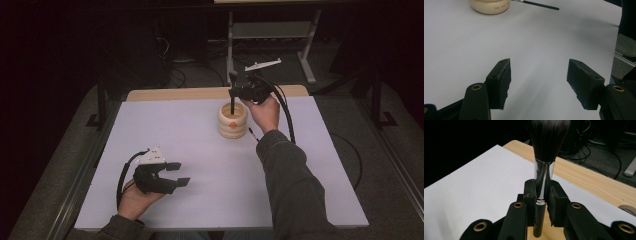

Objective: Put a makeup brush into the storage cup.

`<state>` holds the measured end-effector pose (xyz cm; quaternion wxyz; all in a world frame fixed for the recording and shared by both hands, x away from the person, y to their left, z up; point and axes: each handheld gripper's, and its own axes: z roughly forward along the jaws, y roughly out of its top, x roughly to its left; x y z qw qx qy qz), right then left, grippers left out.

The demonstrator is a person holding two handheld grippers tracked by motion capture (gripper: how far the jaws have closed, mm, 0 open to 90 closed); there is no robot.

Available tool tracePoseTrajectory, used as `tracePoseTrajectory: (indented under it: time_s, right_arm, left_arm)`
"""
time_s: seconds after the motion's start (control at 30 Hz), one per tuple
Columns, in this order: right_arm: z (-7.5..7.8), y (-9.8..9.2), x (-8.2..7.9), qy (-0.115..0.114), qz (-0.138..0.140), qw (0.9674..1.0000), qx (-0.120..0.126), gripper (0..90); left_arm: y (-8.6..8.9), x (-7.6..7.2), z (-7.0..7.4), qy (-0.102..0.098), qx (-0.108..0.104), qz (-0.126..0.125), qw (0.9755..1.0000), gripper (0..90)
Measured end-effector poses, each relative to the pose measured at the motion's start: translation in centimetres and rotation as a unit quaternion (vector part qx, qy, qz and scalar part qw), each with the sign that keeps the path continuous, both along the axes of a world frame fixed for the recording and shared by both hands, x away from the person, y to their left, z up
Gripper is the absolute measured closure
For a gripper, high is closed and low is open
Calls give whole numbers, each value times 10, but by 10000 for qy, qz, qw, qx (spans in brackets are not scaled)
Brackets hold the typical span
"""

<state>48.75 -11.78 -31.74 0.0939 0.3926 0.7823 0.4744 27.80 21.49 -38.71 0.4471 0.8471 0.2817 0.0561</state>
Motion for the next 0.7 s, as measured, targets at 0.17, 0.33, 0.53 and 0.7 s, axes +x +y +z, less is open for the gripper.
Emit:
tracePoseTrajectory:
  time_s: [0.17,0.33,0.53,0.7]
  right_arm:
    - [-5,0,1,5,-4,10000,-15,773]
    - [-9,0,2,21,-10,10000,-24,772]
    - [-14,0,2,89,-47,9999,47,772]
    - [-18,2,3,122,-49,9999,22,773]
  left_arm:
    - [0,0,0,-2,22,-11,10000,354]
    - [1,1,0,-17,77,-36,10000,350]
    - [0,0,0,-1,27,10,10000,349]
    - [1,0,1,-7,-11,29,10000,347]
